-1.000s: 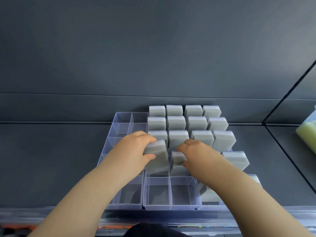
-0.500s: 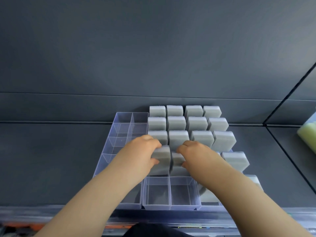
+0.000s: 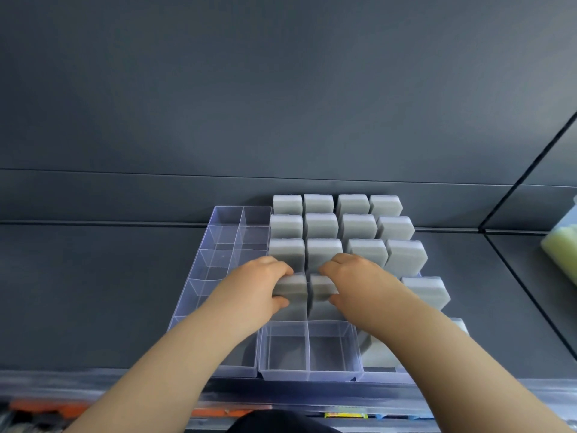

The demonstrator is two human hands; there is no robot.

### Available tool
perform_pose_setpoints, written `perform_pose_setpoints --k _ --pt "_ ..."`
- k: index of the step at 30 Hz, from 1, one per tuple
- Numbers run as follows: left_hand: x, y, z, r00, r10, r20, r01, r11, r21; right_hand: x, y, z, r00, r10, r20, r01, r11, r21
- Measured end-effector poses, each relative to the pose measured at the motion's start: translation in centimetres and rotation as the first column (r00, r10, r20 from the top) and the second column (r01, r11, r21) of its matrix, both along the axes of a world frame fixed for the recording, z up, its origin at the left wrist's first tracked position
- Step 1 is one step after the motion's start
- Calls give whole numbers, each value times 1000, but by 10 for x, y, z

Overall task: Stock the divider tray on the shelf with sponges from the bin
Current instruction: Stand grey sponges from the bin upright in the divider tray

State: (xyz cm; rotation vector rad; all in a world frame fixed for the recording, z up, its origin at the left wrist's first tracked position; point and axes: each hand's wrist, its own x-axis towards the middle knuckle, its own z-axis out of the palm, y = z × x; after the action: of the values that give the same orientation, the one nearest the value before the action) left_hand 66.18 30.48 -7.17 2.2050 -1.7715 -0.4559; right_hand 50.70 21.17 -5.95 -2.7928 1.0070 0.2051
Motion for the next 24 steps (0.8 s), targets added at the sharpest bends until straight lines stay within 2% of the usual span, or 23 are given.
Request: perform_pose_setpoints --k 3,8,11,15,20,24 --pt "-1 2 4 999 -8 37 8 1000 -8 -1 -1 5 1000 14 10 -14 1000 4" --pt "-5 7 17 980 -32 196 44 997 -57 -5 2 13 997 39 62 -42 998 46" --pt "-6 20 27 965 35 261 8 987 -163 -16 8 16 982 67 177 -80 995 65" --pt "-7 43 21 928 122 353 10 937 -349 -34 13 11 917 66 394 -73 997 2" --pt "-30 69 2 928 109 357 36 925 -377 -48 31 -2 813 119 570 -55 990 -128" --pt "-45 94 -6 923 62 381 90 926 -368 -58 72 -9 774 108 623 -45 992 -117"
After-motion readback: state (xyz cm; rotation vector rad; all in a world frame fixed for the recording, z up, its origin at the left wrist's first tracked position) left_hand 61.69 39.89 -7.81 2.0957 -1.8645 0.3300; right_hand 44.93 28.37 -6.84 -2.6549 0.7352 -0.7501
